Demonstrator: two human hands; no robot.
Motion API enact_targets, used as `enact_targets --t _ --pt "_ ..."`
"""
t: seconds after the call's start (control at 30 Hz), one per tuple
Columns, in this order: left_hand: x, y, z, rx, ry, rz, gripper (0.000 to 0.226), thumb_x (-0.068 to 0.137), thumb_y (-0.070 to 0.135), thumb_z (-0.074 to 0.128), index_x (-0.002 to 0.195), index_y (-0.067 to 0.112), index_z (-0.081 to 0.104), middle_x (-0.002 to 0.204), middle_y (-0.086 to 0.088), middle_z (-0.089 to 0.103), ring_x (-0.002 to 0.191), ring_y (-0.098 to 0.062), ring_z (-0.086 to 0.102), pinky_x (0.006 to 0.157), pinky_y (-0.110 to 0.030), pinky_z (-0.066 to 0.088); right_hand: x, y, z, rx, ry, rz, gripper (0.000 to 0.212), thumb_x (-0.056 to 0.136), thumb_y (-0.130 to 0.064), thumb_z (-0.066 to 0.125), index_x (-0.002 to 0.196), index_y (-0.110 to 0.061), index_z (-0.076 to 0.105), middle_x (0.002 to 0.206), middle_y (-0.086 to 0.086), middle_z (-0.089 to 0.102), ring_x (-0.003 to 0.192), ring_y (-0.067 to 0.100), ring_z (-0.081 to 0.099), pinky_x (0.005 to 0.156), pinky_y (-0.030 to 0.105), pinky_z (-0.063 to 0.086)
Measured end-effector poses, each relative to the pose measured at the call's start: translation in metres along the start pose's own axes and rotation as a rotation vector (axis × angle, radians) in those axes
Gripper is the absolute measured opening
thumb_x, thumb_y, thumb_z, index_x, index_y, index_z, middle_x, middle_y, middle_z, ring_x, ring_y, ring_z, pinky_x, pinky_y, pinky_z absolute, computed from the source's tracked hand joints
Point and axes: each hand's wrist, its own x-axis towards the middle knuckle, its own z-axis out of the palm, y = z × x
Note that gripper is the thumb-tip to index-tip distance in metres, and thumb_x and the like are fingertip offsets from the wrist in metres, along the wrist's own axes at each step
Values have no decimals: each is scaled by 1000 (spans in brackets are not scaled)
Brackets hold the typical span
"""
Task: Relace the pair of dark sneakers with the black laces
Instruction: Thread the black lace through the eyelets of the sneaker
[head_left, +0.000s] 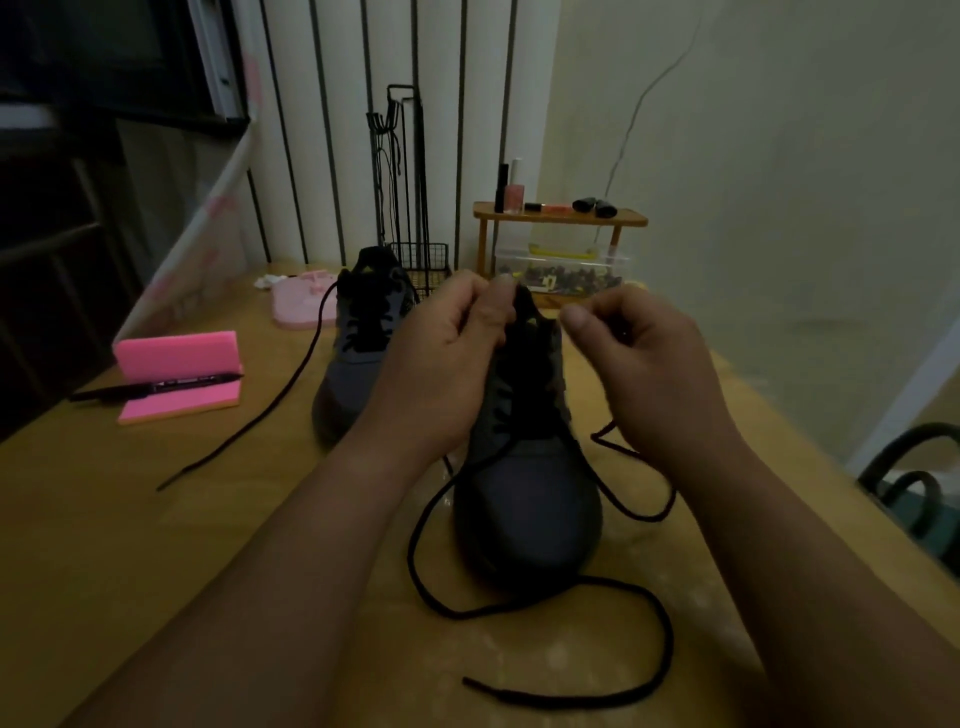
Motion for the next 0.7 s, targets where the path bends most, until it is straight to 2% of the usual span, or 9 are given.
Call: enact_targets --t 0.07,0.13,0.17,0.23,0.33,0.43,0.53,0.6,0.7 --pt "16 1 -4 191 40 54 24 109 36 49 119 21 65 114 3 62 103 -7 58 86 -20 48 4 11 -2 95 78 137 15 104 -34 61 97 -22 66 86 -5 66 75 3 59 67 25 47" --pt "41 4 -5 439 -81 56 35 107 33 52 141 25 56 137 4 55 130 -14 48 108 -30 41 5 20 1 152 56 199 17 105 -34 59 99 -20 65 82 -10 63 69 1 54 65 23 43" --pt "53 7 -3 524 -190 25 42 106 34 53 147 26 51 141 2 54 134 -19 46 113 -37 41 5 23 4 183 34 211 18 106 -33 58 99 -19 65 81 -9 62 66 1 51 61 20 41" --pt "72 13 2 679 -416 -51 43 104 40 55 146 29 51 134 -1 60 124 -23 55 108 -47 48 3 24 8 266 -2 224 17 108 -28 56 99 -16 63 88 1 67 61 1 49 55 15 39" --pt "94 19 6 877 -603 -100 33 101 46 58 125 24 60 118 0 65 106 -20 62 96 -44 53 3 23 8 271 -53 226 19 109 -26 53 107 -10 63 82 2 63 55 -2 49 51 12 37" --pt "109 23 3 857 -771 -167 20 103 44 57 105 26 65 111 1 64 97 -12 60 78 -29 48 3 25 9 249 -71 214 18 109 -29 51 104 -15 61 88 1 67 57 0 52 52 13 39" --pt "111 24 -5 787 -879 -202 11 102 45 61 103 36 68 111 8 63 104 -10 59 88 -34 46 3 24 13 261 -69 162 15 109 -27 51 101 -18 59 107 -8 70 79 2 64 66 17 51" --pt "104 16 -9 638 -831 -160 5 101 40 64 104 38 67 110 9 65 104 -10 62 91 -35 49 4 23 15 314 -90 160 14 110 -23 50 105 -15 60 103 -9 69 83 -4 65 67 14 51" --pt "84 -8 -9 210 -598 -138 8 103 31 63 108 28 69 111 6 71 106 -10 68 90 -32 52 8 27 18 301 -58 163 15 110 -25 50 105 -17 62 96 -4 69 77 -3 62 65 16 50"
